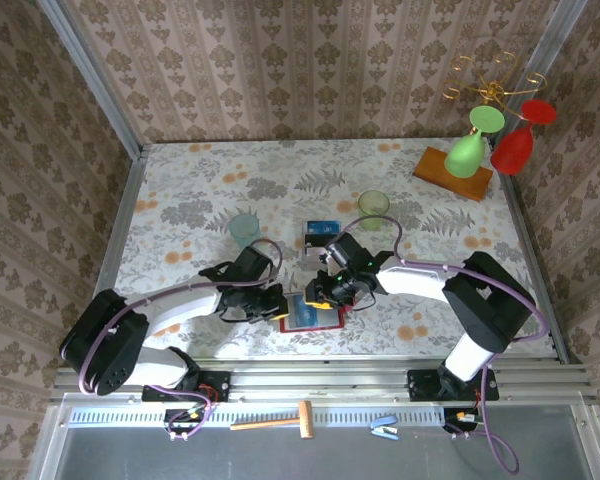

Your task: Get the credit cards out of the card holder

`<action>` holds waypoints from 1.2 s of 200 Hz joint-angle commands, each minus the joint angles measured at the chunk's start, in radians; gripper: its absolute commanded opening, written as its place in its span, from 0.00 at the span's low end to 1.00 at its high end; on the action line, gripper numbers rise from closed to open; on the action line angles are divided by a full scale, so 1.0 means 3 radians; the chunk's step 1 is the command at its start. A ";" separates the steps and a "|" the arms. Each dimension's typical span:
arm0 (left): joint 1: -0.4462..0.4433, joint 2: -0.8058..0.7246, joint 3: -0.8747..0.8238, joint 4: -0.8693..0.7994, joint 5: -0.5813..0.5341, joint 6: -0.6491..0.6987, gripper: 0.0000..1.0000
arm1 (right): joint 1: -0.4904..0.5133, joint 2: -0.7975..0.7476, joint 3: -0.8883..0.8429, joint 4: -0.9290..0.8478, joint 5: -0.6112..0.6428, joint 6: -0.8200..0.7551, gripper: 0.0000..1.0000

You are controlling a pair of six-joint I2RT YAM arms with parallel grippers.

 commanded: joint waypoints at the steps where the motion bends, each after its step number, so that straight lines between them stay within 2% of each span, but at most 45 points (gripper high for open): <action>1: 0.0024 -0.0044 0.0154 -0.0125 -0.0026 0.0064 0.03 | -0.0028 -0.0107 -0.0040 -0.0043 0.0070 -0.0001 0.31; 107: -0.0008 0.0330 0.0098 0.0214 0.0083 0.0013 0.03 | -0.0081 0.0029 -0.0192 0.0218 -0.0090 0.0099 0.31; 240: 0.0005 0.0389 -0.0028 0.0369 0.0170 -0.0053 0.04 | -0.0096 0.0243 -0.0277 0.0397 -0.0206 0.0104 0.29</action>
